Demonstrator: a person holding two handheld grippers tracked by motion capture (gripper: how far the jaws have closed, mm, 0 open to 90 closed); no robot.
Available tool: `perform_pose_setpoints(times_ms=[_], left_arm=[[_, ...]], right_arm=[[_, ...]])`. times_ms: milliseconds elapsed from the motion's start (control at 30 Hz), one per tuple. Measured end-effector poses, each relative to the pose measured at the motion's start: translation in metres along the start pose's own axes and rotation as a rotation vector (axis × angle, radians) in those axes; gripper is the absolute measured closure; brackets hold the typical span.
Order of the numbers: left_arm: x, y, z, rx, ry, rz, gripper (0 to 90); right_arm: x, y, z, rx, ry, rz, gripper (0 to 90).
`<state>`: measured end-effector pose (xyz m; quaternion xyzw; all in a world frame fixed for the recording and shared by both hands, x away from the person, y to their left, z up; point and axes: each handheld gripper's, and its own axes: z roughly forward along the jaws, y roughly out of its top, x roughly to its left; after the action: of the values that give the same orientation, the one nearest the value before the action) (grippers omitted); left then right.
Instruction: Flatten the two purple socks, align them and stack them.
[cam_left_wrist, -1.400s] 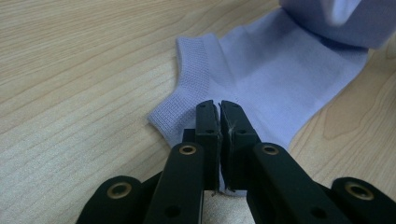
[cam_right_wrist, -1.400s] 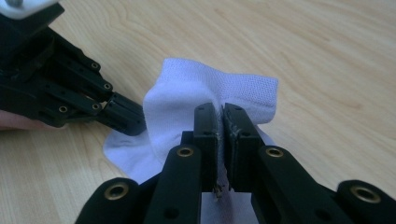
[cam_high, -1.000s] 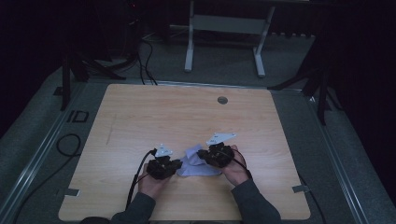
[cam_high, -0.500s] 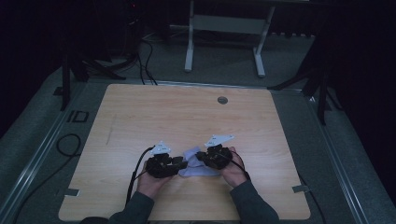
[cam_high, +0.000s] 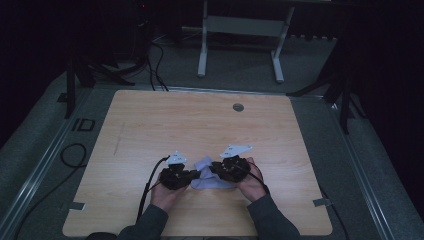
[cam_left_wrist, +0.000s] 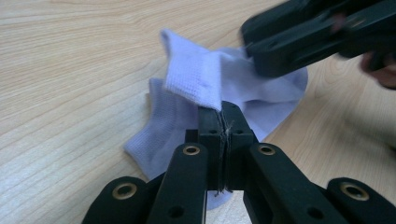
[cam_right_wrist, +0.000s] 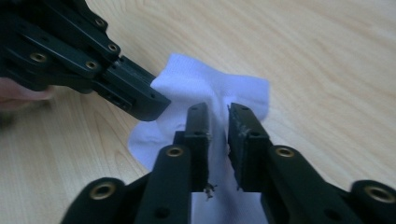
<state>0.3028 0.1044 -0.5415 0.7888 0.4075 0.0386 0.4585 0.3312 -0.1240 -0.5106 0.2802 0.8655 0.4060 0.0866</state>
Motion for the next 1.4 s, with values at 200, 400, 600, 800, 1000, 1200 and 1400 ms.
perform_pose_setpoints(times_ms=[200, 400, 600, 800, 1000, 1200, 1400], left_arm=[[0.001, 0.0, 0.0, -0.002, 0.003, -0.003, 88.4], [0.001, -0.001, -0.001, 0.0, 0.005, -0.006, 88.3], [0.001, 0.0, -0.003, -0.002, 0.009, -0.008, 88.4], [0.0, -0.001, -0.004, -0.003, 0.004, -0.003, 88.4], [-0.001, -0.002, -0.007, -0.006, 0.002, -0.004, 88.4], [-0.002, -0.003, -0.012, -0.009, -0.001, -0.008, 88.4], [-0.002, -0.005, -0.017, -0.006, -0.004, -0.017, 88.3]], right_arm=[[-0.007, 0.001, -0.028, -0.049, -0.055, 0.006, 73.4], [-0.018, -0.023, -0.041, 0.041, -0.227, 0.002, 78.8], [-0.025, -0.051, -0.037, 0.077, -0.23, 0.064, 80.6], [-0.026, -0.064, -0.022, 0.15, -0.226, 0.094, 82.0], [-0.028, -0.068, -0.02, 0.139, -0.215, 0.115, 82.5], [-0.028, -0.071, -0.021, 0.117, -0.21, 0.134, 82.8], [-0.03, -0.074, -0.021, 0.095, -0.203, 0.145, 82.9]])
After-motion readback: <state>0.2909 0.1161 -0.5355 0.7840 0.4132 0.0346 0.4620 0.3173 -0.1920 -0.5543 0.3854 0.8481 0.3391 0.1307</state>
